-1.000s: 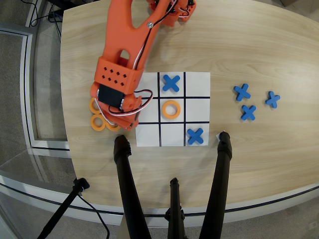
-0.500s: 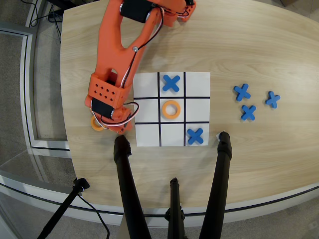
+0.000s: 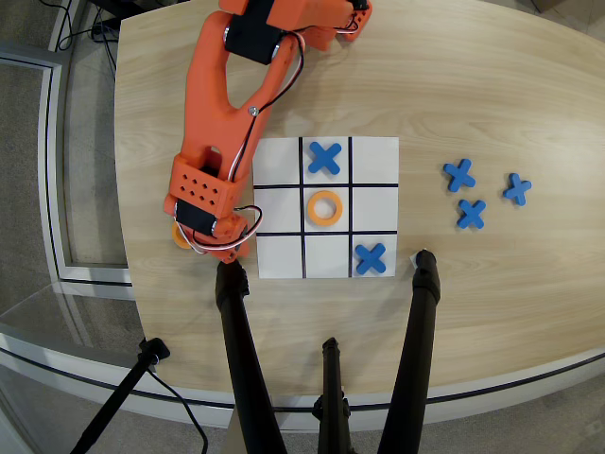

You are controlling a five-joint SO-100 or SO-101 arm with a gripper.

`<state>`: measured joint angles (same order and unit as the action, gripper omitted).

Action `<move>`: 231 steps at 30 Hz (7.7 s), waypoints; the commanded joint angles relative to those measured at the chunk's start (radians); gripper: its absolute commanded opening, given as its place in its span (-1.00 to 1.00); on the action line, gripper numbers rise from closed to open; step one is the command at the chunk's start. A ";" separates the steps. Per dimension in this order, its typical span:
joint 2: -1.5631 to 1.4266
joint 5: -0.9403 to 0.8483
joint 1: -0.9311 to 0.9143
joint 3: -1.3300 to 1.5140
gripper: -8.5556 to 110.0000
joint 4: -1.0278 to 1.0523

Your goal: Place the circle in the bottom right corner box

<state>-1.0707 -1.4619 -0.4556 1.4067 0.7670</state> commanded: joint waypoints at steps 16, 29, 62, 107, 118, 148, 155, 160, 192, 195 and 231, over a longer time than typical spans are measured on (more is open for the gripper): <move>0.003 0.023 -0.009 0.058 -0.53 0.006; -0.037 0.091 -0.025 0.087 -0.53 0.127; -0.270 0.156 -0.311 0.422 -0.54 0.279; -0.558 0.244 0.304 -0.003 -0.86 0.695; -0.558 0.147 0.330 0.187 -0.86 0.543; -0.523 0.109 0.236 0.652 -0.86 0.190; -0.503 0.101 0.233 0.660 -0.86 0.178; -0.502 0.101 0.232 0.660 -0.86 0.178; -1.170 -0.077 0.262 0.434 -0.64 0.733; -1.503 -0.110 0.316 0.867 -0.64 0.606; -2.326 -0.044 -1.149 1.796 -0.83 0.531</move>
<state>-3.3763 -1.5094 -1.5232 3.1462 1.2931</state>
